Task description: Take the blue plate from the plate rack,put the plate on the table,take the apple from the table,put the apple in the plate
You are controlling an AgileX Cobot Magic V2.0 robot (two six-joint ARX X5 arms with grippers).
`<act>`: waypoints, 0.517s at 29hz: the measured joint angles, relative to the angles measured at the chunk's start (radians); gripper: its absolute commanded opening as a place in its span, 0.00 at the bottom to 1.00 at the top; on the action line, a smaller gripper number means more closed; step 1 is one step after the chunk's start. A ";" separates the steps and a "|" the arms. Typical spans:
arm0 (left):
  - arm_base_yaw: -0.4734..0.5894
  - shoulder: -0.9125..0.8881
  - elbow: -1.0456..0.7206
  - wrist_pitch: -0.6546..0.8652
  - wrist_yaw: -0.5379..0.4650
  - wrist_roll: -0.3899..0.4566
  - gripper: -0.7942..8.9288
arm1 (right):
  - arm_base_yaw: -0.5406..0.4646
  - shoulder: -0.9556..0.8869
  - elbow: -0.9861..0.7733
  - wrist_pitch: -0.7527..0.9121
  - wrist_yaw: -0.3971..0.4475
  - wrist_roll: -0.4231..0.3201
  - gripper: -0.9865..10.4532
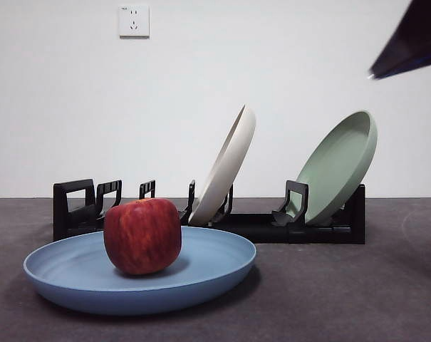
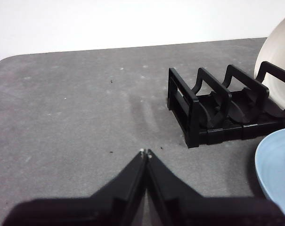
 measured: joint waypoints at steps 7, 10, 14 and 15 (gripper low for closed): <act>0.000 0.000 0.000 0.000 0.000 0.000 0.08 | -0.397 -0.269 -0.017 0.003 0.004 -0.050 0.07; 0.000 0.000 0.000 0.000 0.000 0.000 0.08 | -0.471 -0.371 -0.078 0.009 0.003 -0.047 0.07; 0.000 0.000 0.000 0.000 0.000 0.000 0.08 | -0.490 -0.470 -0.166 0.051 0.003 -0.027 0.07; 0.000 0.000 0.000 0.000 0.000 0.000 0.08 | -0.490 -0.491 -0.196 0.081 0.003 -0.021 0.07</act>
